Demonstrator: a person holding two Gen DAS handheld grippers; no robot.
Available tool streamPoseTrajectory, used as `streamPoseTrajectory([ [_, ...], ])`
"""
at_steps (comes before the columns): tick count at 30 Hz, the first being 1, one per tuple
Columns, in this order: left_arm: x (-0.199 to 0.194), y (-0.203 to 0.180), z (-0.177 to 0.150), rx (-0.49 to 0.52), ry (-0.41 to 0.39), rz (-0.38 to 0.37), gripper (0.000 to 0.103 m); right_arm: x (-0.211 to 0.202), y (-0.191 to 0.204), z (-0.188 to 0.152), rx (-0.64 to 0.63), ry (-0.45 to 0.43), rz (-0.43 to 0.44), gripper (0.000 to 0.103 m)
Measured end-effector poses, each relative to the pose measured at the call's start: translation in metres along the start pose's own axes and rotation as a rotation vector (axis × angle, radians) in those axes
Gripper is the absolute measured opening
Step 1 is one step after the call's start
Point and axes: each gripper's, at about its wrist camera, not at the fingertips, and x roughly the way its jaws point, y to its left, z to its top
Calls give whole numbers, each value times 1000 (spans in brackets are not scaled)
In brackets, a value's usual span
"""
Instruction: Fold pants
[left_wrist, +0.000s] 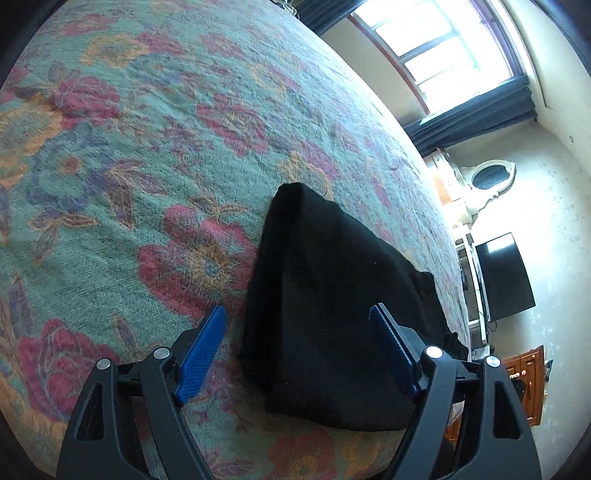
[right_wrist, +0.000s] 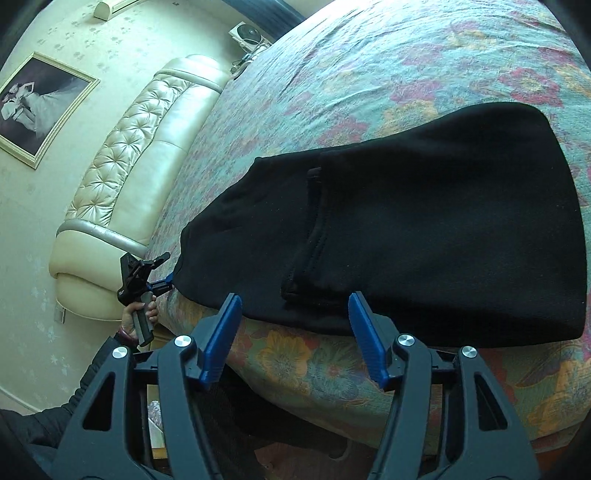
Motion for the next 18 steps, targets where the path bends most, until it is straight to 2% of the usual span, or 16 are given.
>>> streamPoseTrajectory([
  [2,4,-4,1,33,10,-33,80,5,3,-1,7,6,11,60],
  [5,12,-10,1,30,46,-146,81,14,6,-2,15,20,26,61],
  [8,20,-17,-4,33,59,-197,81,22,10,-2,14,31,30,61],
  [9,22,-18,-5,31,59,-195,77,24,10,-3,16,32,30,62],
  [10,25,-16,-6,32,61,-176,60,26,10,-3,21,33,33,62],
  [11,27,-15,-7,37,67,-139,48,28,10,-4,27,34,38,62],
  [12,30,-13,-7,39,74,-86,21,30,10,-6,32,34,41,63],
  [14,29,-7,-7,11,66,-106,19,31,10,-7,34,31,45,69],
  [18,24,-19,-9,39,46,-68,16,30,12,-8,33,29,46,69],
])
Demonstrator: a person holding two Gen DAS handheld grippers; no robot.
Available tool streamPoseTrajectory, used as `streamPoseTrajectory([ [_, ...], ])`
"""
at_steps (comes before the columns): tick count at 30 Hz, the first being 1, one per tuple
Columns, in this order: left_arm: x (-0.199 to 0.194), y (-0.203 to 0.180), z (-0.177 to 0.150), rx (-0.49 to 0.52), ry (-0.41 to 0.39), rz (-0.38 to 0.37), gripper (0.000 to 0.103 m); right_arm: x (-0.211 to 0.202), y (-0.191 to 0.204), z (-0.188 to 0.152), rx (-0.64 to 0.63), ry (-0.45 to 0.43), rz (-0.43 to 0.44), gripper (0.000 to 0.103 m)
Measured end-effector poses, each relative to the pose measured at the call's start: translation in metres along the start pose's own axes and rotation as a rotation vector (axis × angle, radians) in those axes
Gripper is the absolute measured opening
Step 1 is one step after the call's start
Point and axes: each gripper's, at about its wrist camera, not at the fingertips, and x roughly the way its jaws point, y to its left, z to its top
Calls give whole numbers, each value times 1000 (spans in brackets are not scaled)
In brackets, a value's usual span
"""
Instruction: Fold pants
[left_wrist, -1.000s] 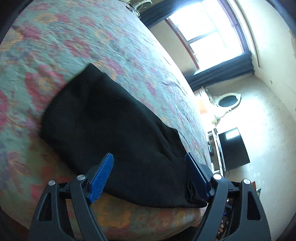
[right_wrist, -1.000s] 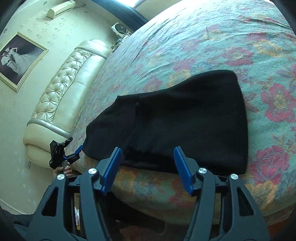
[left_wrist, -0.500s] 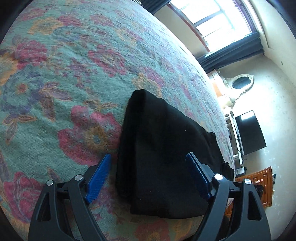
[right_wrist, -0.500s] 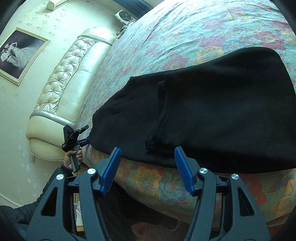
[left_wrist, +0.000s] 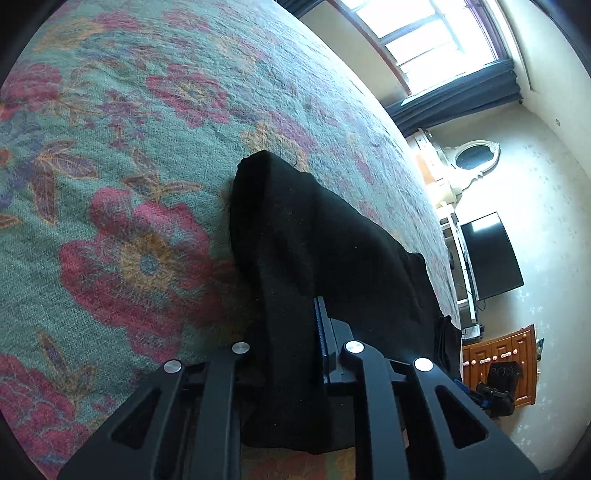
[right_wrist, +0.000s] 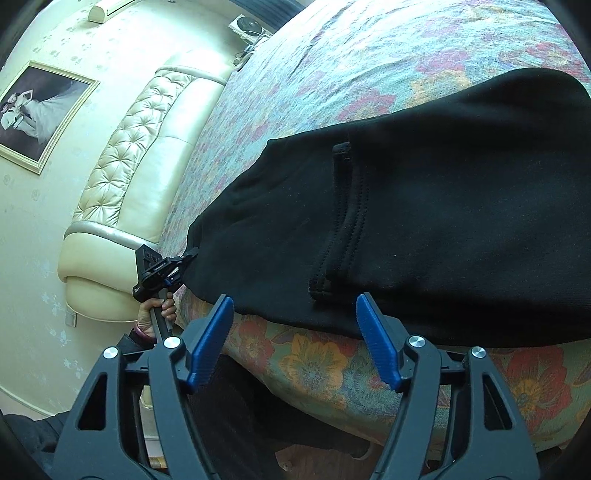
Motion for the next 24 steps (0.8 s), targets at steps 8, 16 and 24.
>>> streamPoseTrajectory([
  [8,-19,-84,14,119,-80,-91,15,-15,-1,6,-14,-24,-13,69],
  [16,17,-222,4,304,-36,-167,15,-37,-11,11,-18,-31,-17,69],
  [24,115,-324,-62,534,118,-114,16,-61,-33,10,13,-62,8,69],
])
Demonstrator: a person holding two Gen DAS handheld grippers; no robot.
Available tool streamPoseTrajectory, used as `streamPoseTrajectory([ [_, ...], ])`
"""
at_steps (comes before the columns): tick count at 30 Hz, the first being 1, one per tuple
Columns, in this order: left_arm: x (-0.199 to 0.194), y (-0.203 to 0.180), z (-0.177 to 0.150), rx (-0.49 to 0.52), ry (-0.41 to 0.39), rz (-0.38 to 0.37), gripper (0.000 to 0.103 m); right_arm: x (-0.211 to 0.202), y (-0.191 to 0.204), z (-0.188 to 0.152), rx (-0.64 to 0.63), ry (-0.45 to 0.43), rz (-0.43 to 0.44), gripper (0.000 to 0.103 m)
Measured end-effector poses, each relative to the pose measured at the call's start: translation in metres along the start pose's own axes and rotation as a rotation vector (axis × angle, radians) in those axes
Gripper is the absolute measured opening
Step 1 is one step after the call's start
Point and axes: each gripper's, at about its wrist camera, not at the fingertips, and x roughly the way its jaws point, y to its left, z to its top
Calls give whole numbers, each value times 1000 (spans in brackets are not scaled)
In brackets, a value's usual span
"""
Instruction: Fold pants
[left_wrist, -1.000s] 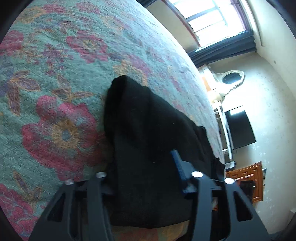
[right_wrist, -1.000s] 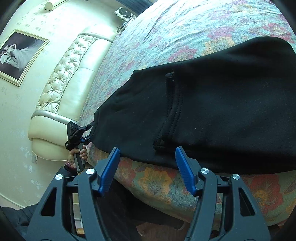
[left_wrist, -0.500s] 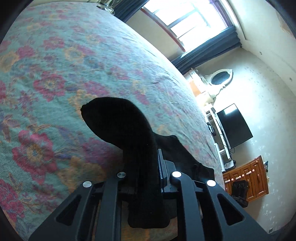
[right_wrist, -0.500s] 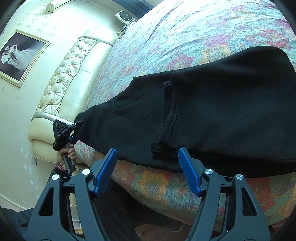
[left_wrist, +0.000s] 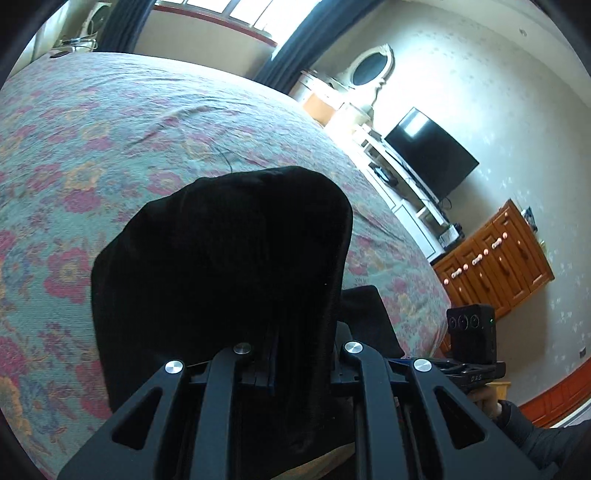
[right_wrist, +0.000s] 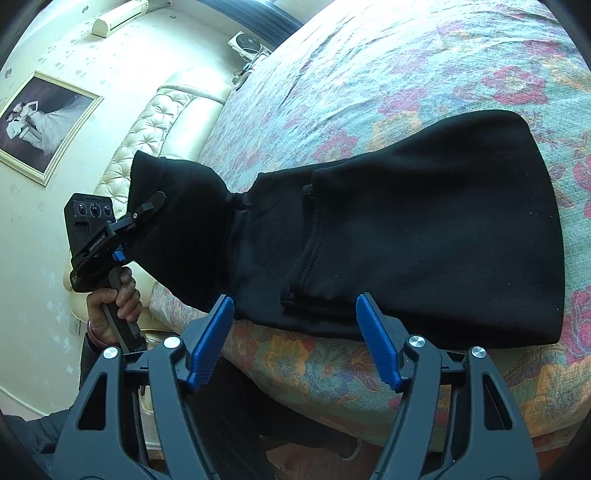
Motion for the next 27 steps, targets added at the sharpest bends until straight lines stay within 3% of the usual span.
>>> streamPoseTrajectory([
  [7,97,-30,-34,44,158,22,16,-9,-32,1,75,-16,26,69],
  [12,133,-36,-46,54,195,59,17,-7,-52,5,123,-19,53,69],
  [13,136,-36,-45,45,197,57,21,-6,-54,5,131,-20,59,69],
  [18,128,-45,-39,42,180,20,38,-4,-59,9,154,-28,71,69],
  [20,117,-48,-38,44,151,-12,43,-2,-60,10,157,-27,72,69],
  [24,85,-46,-36,26,70,-48,64,6,-55,18,160,-23,66,70],
  [27,56,-31,-37,-5,5,-34,71,11,-53,24,157,-30,42,70],
])
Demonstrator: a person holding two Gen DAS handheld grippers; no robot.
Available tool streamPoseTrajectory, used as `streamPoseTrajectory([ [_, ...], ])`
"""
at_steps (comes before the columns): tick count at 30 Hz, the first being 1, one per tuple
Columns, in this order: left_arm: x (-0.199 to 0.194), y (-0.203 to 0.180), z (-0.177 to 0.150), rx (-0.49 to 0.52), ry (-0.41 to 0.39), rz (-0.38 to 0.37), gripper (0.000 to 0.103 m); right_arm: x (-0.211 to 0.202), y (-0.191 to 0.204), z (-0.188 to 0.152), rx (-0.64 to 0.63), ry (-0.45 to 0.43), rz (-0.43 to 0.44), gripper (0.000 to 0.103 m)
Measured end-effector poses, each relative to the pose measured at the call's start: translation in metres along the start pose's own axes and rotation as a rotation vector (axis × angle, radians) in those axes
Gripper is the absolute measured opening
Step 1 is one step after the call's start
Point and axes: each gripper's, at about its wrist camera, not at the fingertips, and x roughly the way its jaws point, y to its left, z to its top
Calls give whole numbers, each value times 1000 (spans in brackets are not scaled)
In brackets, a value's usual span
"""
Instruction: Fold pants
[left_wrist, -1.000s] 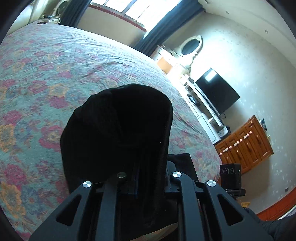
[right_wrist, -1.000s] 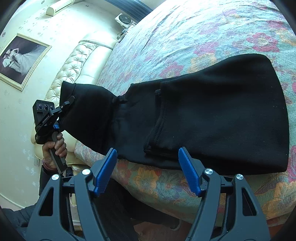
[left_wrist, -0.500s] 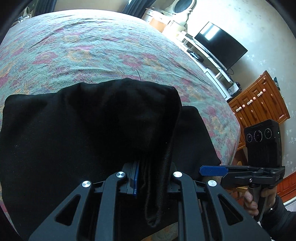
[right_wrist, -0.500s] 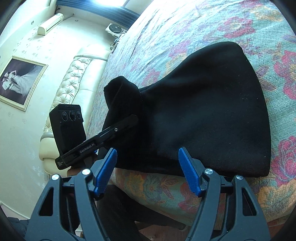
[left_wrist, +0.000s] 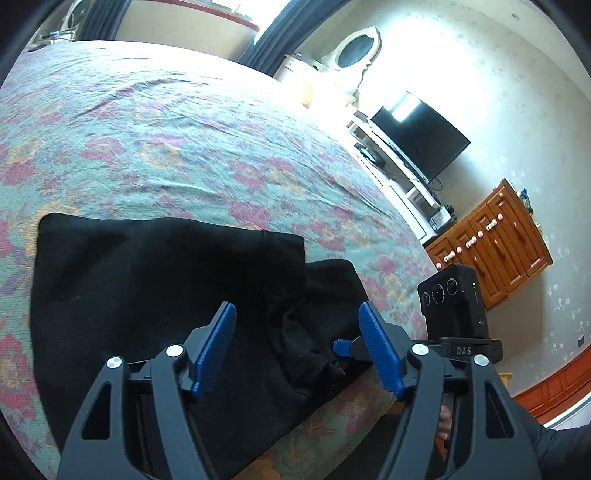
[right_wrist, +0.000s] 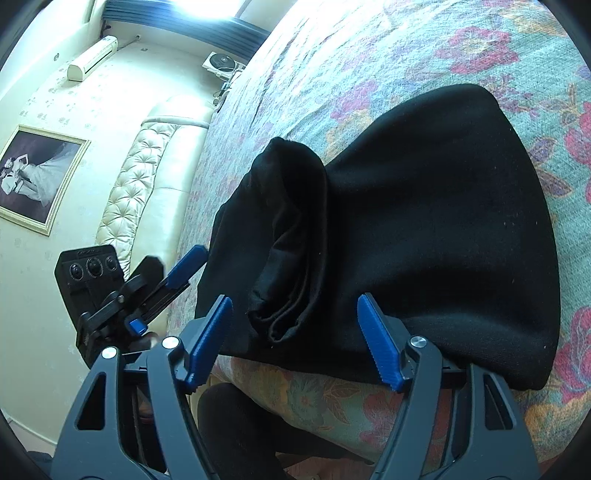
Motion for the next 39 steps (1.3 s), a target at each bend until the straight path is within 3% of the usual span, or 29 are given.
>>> streamPoseTrajectory([
  [4,-36,43,-10,-73,-41,73,72,11,2,10,26,-7,-9,73],
  [10,-81,122,-38,-267,-85,171,72,27,19,15,14,10,-18,78],
  [17,-79,157,-61,-366,-48,137,72,41,36,11,-37,37,-153,78],
  [23,-73,161,-69,-403,-63,90,74,59,85,3,-255,46,-300,77],
  [26,-73,160,-68,-399,-64,84,74,73,80,14,-208,58,-338,77],
  [27,-74,160,-69,-398,-64,83,74,79,76,13,-180,75,-330,75],
  [30,-74,159,-69,-400,-66,85,74,87,63,18,-144,81,-318,19],
  [33,-74,159,-68,-397,-62,85,74,83,56,21,-100,88,-245,14],
  [39,-73,156,-62,-384,-62,77,74,55,66,20,-157,26,-191,14],
])
